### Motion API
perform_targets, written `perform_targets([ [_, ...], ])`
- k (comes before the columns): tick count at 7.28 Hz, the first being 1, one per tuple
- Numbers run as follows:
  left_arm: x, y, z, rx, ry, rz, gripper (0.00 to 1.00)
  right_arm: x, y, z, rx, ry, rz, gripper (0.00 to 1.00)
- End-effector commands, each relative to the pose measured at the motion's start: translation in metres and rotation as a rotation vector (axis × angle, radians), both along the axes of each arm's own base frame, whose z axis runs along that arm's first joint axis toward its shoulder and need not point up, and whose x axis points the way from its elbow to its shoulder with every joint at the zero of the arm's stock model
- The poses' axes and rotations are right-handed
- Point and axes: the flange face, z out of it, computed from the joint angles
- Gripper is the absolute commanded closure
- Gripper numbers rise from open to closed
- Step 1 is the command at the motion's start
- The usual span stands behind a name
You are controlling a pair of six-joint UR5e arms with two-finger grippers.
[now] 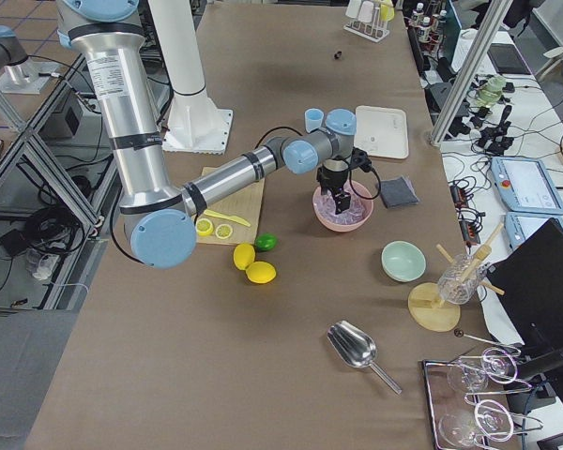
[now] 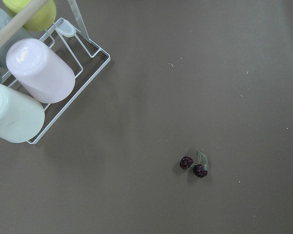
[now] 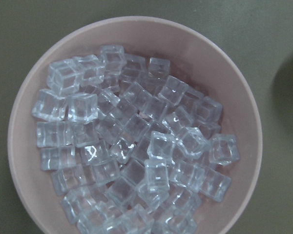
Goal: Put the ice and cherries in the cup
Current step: 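Reach the right gripper down into the pink bowl of ice cubes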
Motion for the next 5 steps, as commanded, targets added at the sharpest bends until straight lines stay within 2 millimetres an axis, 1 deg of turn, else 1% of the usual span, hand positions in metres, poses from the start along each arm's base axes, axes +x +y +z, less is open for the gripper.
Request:
perform_targets([
  [1,0.0,0.0,0.0,-0.001,0.0,0.0,0.02,-0.04,-0.006,0.001,0.036,0.062,-0.025,0.06],
  [2,0.0,0.0,0.0,0.001,0.0,0.0,0.02,-0.049,-0.013,0.001,0.039,0.071,-0.03,0.06],
  [3,0.0,0.0,0.001,-0.001,0.0,0.0,0.02,-0.055,-0.015,0.011,0.043,0.08,-0.031,0.07],
  [4,0.0,0.0,0.001,0.001,0.0,0.0,0.02,-0.057,-0.018,0.019,0.059,0.069,-0.032,0.18],
  [5,0.0,0.0,0.0,0.002,0.0,0.0,0.02,-0.059,-0.021,0.022,0.07,0.06,-0.03,0.21],
])
